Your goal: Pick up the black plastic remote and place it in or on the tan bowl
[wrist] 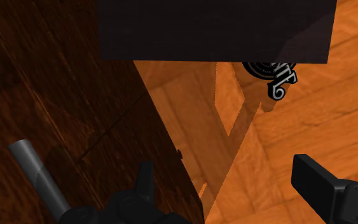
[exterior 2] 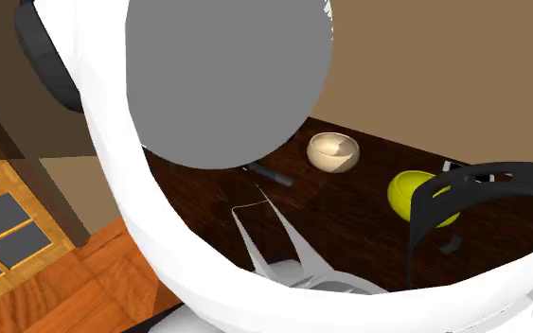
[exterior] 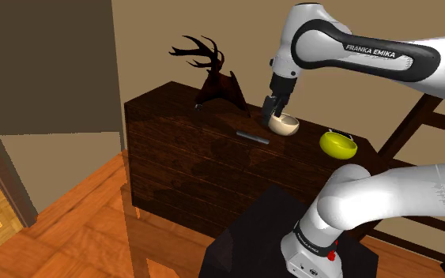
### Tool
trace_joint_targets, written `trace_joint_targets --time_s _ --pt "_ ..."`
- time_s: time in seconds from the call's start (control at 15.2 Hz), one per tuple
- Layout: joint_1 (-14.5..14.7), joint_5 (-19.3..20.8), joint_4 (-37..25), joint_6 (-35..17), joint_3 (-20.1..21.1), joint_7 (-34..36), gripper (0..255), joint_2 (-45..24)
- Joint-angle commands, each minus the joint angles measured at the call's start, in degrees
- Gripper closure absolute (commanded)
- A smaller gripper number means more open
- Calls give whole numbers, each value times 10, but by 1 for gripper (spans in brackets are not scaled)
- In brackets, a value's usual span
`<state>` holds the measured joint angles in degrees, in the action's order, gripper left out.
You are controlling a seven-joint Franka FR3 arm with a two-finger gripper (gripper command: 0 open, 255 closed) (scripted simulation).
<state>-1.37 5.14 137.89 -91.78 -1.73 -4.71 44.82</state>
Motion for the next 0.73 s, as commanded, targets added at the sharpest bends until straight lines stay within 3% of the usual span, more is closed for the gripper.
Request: trace_joint_targets --time_s 0.0,0.66 --pt "0 0 0 0 0 0 0 0" --pt "-18 65 35 -167 -110 -138 0 -110"
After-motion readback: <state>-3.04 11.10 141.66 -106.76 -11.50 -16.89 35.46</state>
